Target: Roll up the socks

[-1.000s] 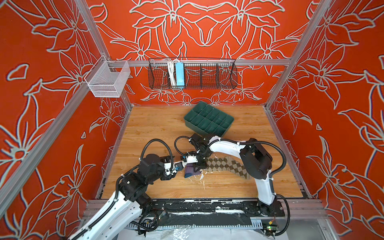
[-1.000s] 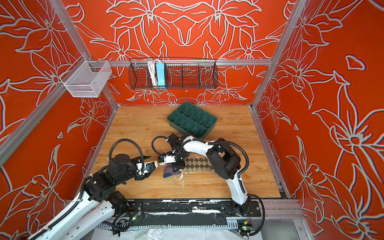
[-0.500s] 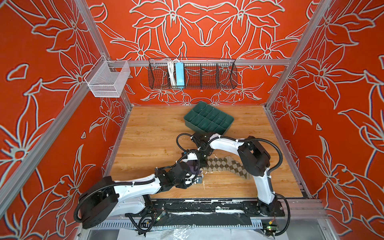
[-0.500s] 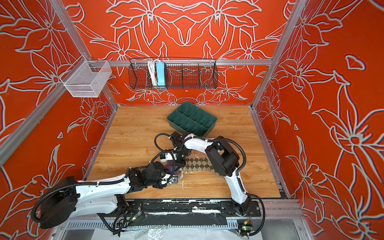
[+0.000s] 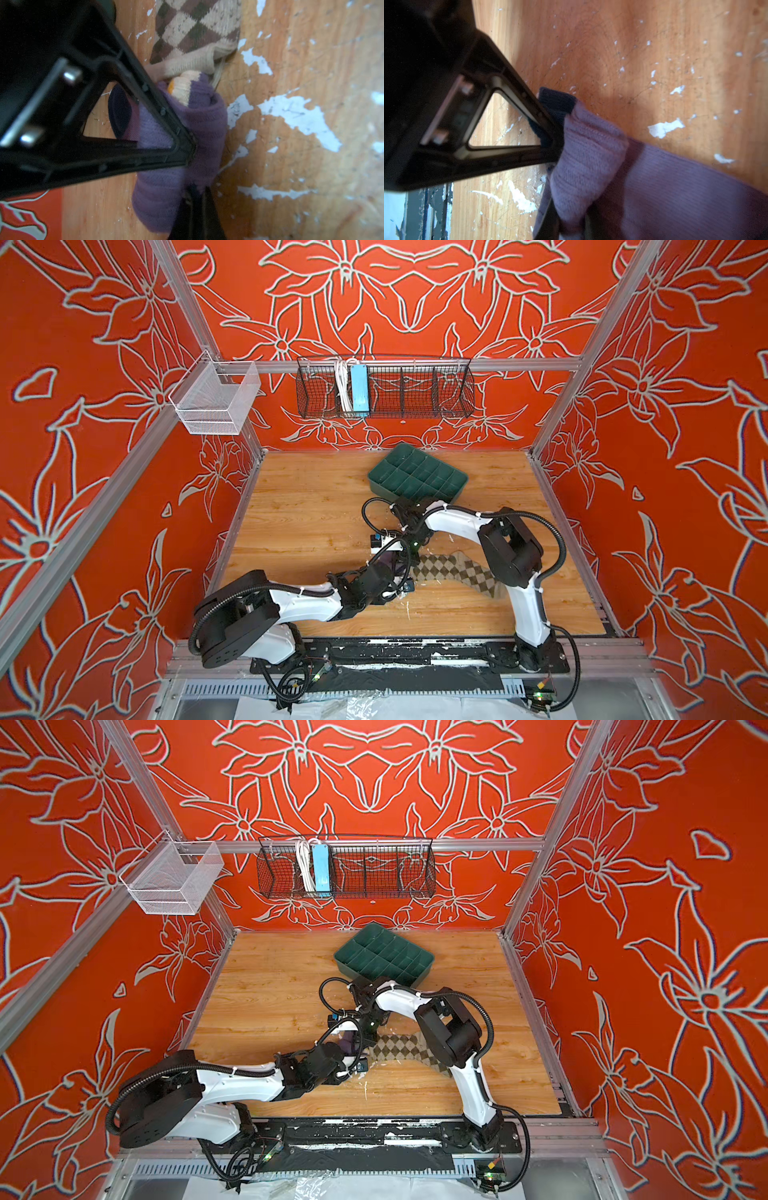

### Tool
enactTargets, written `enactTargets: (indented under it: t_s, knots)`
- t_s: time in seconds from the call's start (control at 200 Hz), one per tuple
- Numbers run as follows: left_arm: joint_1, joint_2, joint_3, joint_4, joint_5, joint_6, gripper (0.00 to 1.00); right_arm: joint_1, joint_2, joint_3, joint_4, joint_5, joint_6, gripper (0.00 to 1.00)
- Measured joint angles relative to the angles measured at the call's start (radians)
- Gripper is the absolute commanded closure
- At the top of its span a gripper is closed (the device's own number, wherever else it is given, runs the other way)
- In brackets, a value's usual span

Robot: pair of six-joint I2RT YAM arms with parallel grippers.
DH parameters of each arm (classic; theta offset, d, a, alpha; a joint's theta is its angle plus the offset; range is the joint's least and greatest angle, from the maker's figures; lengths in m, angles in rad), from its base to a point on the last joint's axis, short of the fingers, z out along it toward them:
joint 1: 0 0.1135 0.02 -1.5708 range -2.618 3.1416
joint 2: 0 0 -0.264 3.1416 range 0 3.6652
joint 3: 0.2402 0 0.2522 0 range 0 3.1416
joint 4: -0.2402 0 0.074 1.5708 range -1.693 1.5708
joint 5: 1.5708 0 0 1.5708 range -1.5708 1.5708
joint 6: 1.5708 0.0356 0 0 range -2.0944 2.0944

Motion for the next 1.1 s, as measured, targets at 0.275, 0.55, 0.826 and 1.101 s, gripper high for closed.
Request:
enactTargets:
  t_s: [0.275, 0.55, 0.826, 1.101]
  knots:
    - [0.002, -0.06, 0.038, -0.217, 0.07, 0.001, 0.96, -0.098, -0.197, -0.158, 0.163, -0.035, 0.101, 0.61]
    - [0.072, -0.051, 0.136, -0.443, 0.215, 0.016, 0.96, -0.257, -0.475, -0.306, 0.418, 0.026, 0.277, 0.61]
    - [0.248, -0.013, 0.308, -0.713, 0.488, 0.019, 0.96, -0.264, -0.883, -0.602, 0.624, 0.047, 0.387, 0.55]
    - [0.319, 0.209, 0.486, -0.89, 0.699, 0.018, 0.96, -0.034, -1.17, -0.759, 0.556, 0.161, 0.195, 0.51]
